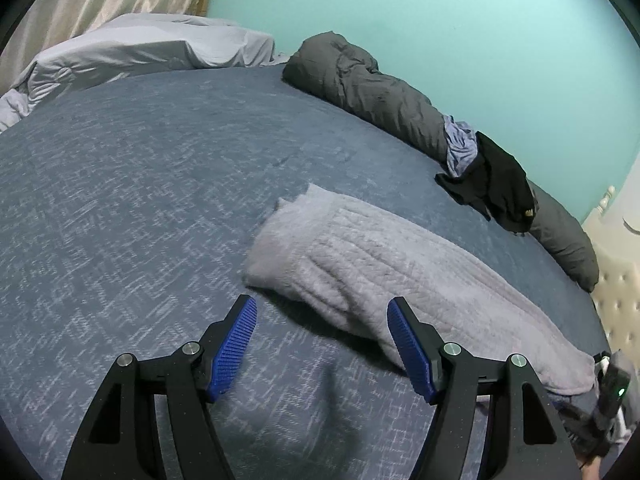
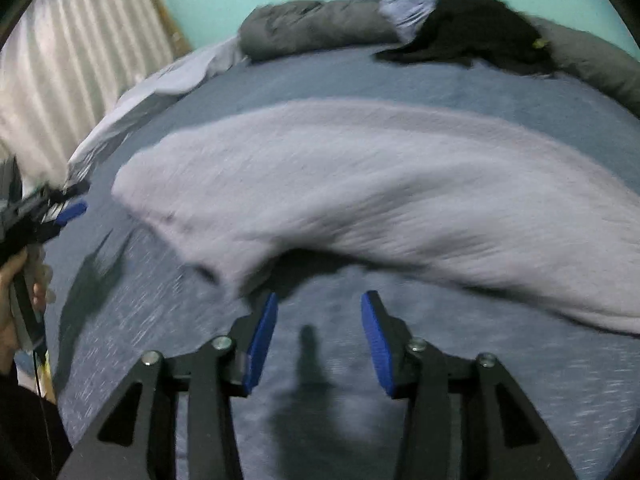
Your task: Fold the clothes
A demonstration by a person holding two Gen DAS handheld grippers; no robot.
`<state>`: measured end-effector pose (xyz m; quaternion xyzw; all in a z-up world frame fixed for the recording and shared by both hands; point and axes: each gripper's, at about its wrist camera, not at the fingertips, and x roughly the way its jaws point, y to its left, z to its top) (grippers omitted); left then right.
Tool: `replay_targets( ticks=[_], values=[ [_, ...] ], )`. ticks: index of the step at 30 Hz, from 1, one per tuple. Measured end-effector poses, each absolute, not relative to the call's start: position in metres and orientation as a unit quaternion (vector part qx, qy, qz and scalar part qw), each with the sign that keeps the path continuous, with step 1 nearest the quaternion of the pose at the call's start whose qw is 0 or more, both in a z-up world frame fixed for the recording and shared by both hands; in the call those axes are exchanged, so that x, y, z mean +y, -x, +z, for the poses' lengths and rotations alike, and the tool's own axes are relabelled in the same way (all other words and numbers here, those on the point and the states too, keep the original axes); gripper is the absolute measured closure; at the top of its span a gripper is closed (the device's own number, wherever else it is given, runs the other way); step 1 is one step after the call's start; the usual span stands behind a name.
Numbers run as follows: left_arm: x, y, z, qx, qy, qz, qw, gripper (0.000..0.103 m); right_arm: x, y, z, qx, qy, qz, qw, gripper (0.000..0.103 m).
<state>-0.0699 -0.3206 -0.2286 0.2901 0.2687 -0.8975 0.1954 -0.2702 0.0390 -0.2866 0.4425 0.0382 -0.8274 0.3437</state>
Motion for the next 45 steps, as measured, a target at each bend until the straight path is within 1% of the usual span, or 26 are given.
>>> replay_targets(
  ticks=[2,6,9,10,12,13,14,15,20,25,28,29,32,33,34,38,40,45],
  values=[
    [-0.325,0.066,-0.229,0.275,-0.289,-0.896,0.195,0.031,0.019,0.265,-0.297,0.06,-0.456,-0.815,0.352,0.053],
    [-0.331,0.062,-0.228,0.28,-0.286,-0.896,0.194,0.031,-0.003,0.262,-0.298,0.057,-0.444,-0.819,0.359,0.053],
    [-0.334,0.061,-0.227,0.283,-0.284,-0.896,0.193,0.031,-0.017,0.264,-0.297,0.069,-0.436,-0.821,0.362,0.053],
    [-0.335,0.061,-0.226,0.285,-0.283,-0.895,0.193,0.031,-0.021,0.264,-0.297,0.072,-0.436,-0.819,0.366,0.055],
    [-0.336,0.06,-0.226,0.287,-0.283,-0.895,0.192,0.031,-0.028,0.263,-0.297,0.079,-0.435,-0.815,0.374,0.083],
    [-0.336,0.06,-0.227,0.287,-0.283,-0.895,0.192,0.031,-0.031,0.264,-0.296,0.085,-0.432,-0.815,0.377,0.086],
    [-0.337,0.06,-0.227,0.288,-0.284,-0.894,0.193,0.031,-0.033,0.264,-0.295,0.092,-0.429,-0.815,0.379,0.095],
    [-0.338,0.06,-0.227,0.291,-0.284,-0.893,0.193,0.031,-0.033,0.263,-0.292,0.097,-0.429,-0.813,0.382,0.097],
    [-0.339,0.061,-0.227,0.294,-0.285,-0.892,0.192,0.031,-0.026,0.251,-0.279,0.121,-0.438,-0.787,0.417,0.098],
    [-0.336,0.065,-0.23,0.296,-0.291,-0.89,0.188,0.03,-0.023,0.255,-0.3,0.149,-0.477,-0.758,0.419,0.098],
    [-0.337,0.068,-0.235,0.3,-0.298,-0.887,0.186,0.027,-0.02,0.262,-0.302,0.111,-0.486,-0.763,0.412,0.097],
    [-0.338,0.069,-0.238,0.305,-0.301,-0.884,0.185,0.025,-0.021,0.262,-0.302,0.111,-0.489,-0.764,0.405,0.093],
    [-0.342,0.074,-0.245,0.318,-0.311,-0.877,0.182,0.021,-0.021,0.261,-0.303,0.104,-0.498,-0.763,0.399,0.092],
    [-0.343,0.076,-0.248,0.323,-0.314,-0.874,0.182,0.021,-0.02,0.26,-0.302,0.101,-0.499,-0.764,0.397,0.087],
    [-0.345,0.079,-0.251,0.329,-0.316,-0.871,0.182,0.02,-0.016,0.259,-0.301,0.092,-0.499,-0.765,0.396,0.085],
    [-0.353,0.091,-0.264,0.351,-0.322,-0.861,0.179,0.02,-0.003,0.256,-0.297,0.056,-0.503,-0.769,0.39,0.082],
    [-0.357,0.097,-0.271,0.375,-0.321,-0.852,0.172,0.02,0.004,0.256,-0.3,0.04,-0.51,-0.768,0.386,0.081],
    [-0.364,0.108,-0.277,0.409,-0.313,-0.841,0.164,0.019,0.017,0.251,-0.301,0.03,-0.515,-0.769,0.378,0.081]
  ],
)
